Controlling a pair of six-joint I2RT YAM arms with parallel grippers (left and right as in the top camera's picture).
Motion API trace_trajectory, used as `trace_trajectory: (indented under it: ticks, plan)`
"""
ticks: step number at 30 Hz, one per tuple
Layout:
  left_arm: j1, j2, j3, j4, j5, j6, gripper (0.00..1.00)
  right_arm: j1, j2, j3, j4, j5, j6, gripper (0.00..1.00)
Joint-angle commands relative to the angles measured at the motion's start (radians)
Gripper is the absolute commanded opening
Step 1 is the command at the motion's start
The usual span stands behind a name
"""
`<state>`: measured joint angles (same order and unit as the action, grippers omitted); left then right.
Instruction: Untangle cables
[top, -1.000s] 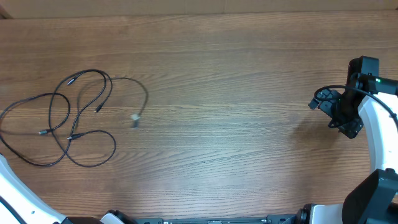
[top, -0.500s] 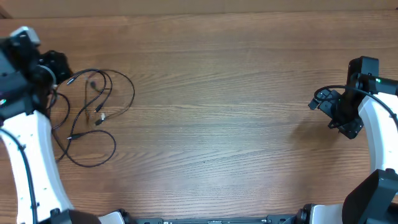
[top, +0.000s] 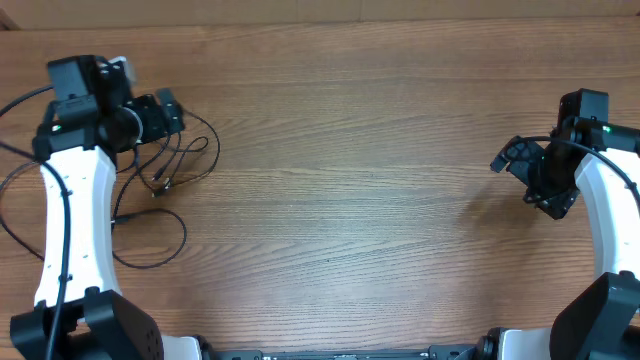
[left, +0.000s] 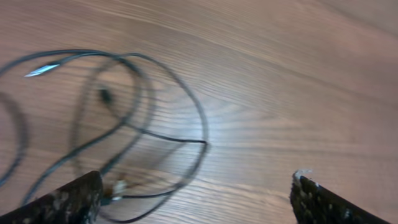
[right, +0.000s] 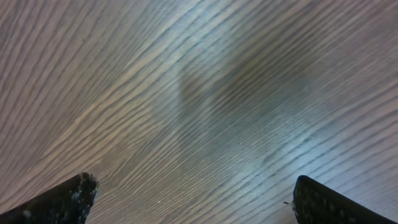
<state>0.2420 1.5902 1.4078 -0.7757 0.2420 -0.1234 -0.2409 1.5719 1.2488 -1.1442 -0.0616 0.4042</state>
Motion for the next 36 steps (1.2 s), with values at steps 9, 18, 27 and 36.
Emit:
trace_trajectory:
  ticks: [9,18,27,36]
  plan:
    - [-0.188,0.300,0.018,-0.054,-0.169,0.116,0.78,0.011,-0.010,-0.002,0.003,-0.011,-0.016,1.00]
    - [-0.213,0.476,0.018,-0.002,-0.231,0.097,0.64,0.011,-0.010,-0.002,-0.020,-0.011,-0.017,1.00]
    - [-0.213,0.499,0.018,-0.042,-0.433,0.048,0.53,0.011,-0.010,-0.002,-0.024,-0.011,-0.017,1.00]
    - [-0.211,0.494,0.020,-0.089,-0.434,0.048,0.04,0.011,-0.010,-0.002,-0.024,-0.011,-0.017,1.00]
